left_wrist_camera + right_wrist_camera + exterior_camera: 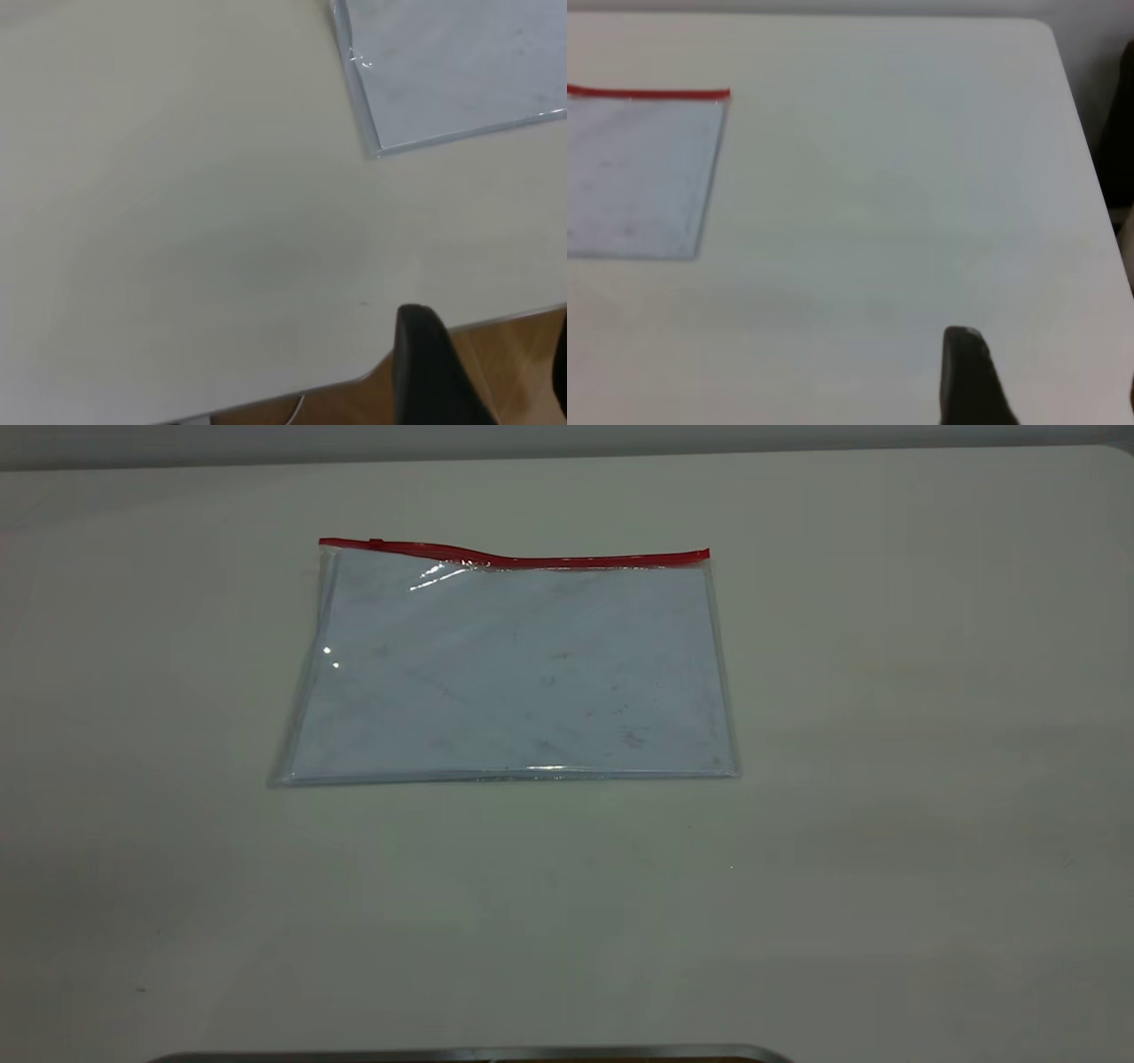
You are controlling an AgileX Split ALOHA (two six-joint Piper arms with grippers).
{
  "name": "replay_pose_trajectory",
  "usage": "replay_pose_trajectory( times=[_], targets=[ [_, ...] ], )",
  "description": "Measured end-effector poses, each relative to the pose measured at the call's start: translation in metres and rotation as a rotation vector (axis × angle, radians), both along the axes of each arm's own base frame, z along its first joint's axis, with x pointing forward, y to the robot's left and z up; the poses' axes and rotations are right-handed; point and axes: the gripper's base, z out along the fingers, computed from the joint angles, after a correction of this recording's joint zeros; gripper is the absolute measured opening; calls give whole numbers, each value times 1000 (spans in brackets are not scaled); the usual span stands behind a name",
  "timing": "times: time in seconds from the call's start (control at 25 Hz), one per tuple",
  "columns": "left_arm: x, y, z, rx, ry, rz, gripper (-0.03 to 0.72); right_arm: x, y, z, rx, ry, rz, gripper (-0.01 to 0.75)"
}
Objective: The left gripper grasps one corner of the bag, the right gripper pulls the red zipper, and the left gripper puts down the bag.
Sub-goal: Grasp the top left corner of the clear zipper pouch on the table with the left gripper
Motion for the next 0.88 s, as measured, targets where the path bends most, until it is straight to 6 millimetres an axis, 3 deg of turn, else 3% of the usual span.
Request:
replay_pose_trajectory(
  times=[0.12,0.28,0.48,0.68,0.88],
  targets=[
    [3,0,6,-30,14,25,407,2,3,2,34,-20,22,457],
    [29,-1,18,-82,135,80,407,26,13,11,135,1,80,456],
    [91,-4,19,-79,292,89,407,86,17,12,117,108,119,456],
    [157,-7,14,-44,384,57,460,149,23,-8,93,215,192,485],
    [223,-9,-6,-41,396,73,534,217,36,-29,44,288,333,509]
  ],
)
